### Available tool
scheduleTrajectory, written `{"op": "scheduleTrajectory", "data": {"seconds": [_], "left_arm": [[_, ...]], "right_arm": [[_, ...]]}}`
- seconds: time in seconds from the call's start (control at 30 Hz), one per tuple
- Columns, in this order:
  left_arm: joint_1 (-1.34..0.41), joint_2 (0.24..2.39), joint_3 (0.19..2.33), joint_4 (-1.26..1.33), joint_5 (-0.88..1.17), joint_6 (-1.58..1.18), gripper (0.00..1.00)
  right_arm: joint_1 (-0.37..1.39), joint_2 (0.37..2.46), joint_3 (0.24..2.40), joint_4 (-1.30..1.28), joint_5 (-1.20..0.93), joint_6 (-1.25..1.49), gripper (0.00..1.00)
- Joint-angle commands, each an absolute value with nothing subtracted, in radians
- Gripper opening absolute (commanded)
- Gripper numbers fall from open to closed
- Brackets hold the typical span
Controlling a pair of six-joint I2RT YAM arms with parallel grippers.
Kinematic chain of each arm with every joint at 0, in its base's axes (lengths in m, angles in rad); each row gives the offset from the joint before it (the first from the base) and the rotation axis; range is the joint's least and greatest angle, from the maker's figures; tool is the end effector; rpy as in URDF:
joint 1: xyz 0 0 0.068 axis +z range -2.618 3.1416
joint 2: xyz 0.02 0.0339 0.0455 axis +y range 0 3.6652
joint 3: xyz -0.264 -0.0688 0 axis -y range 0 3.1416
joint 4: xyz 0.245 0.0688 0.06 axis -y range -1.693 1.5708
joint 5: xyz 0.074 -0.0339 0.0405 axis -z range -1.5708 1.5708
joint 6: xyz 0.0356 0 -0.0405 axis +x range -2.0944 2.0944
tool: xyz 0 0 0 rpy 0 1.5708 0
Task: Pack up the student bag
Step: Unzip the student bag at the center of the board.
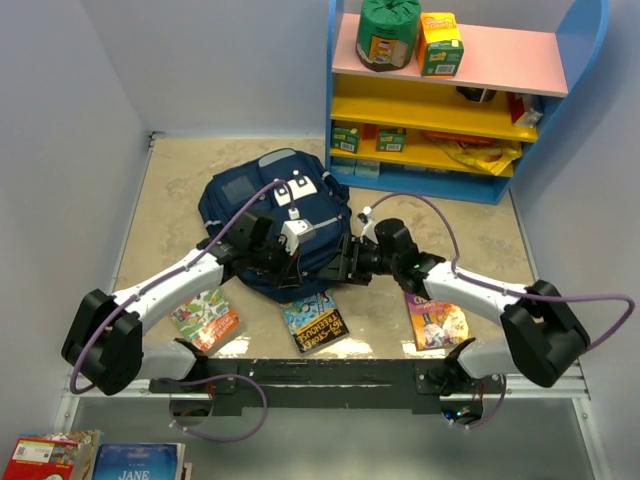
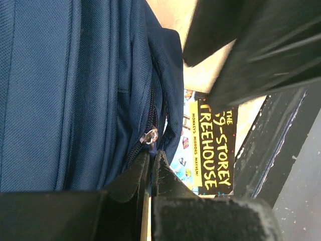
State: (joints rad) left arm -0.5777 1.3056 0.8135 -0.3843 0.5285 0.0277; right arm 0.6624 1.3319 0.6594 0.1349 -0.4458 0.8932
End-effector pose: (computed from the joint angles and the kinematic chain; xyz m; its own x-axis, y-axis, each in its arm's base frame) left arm 0.2098 -0.1582 0.2249 -0.6229 0.4346 -0.6504 0.7594 0.5354 -0.3696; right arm 0.2095 0.1829 0.2100 -0.9130 0.1794 -0.3665 -0.2164 0.5486 0.8076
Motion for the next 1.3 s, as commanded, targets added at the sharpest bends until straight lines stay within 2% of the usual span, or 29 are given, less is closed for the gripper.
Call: {"op": "scheduleTrajectory", "data": {"seconds": [0.0, 0.27, 0.63, 1.0, 1.2, 1.27], "left_arm": [[-0.586, 1.292, 0.865, -0.325, 0.534, 0.086, 0.00], [-0.597, 1.258, 0.839, -0.377, 0.512, 0.156, 0.00], [-0.609, 1.252, 0.811, -0.360, 0.497, 0.178, 0.00], [-0.620, 1.261, 0.831, -0.359, 0.502, 0.178, 0.00], [-0.630, 1.259, 0.857, -0.376, 0.508, 0.208, 0.00], [-0.634, 1.261, 0.865, -0.385, 0.515, 0.222, 0.00]], "right_arm": [[0.652, 1.420, 0.673, 0.207, -0.463, 0.908, 0.65], [0.643, 1.483, 0.748, 0.307, -0.434, 0.943, 0.60], [0.588, 1.341, 0.713, 0.213, -0.453, 0.916, 0.60], [0.589, 1.439, 0.730, 0.241, -0.453, 0.928, 0.60], [0.589, 1.535, 0.767, 0.297, -0.436, 0.945, 0.57], [0.594, 1.581, 0.797, 0.322, -0.417, 0.951, 0.53]]}}
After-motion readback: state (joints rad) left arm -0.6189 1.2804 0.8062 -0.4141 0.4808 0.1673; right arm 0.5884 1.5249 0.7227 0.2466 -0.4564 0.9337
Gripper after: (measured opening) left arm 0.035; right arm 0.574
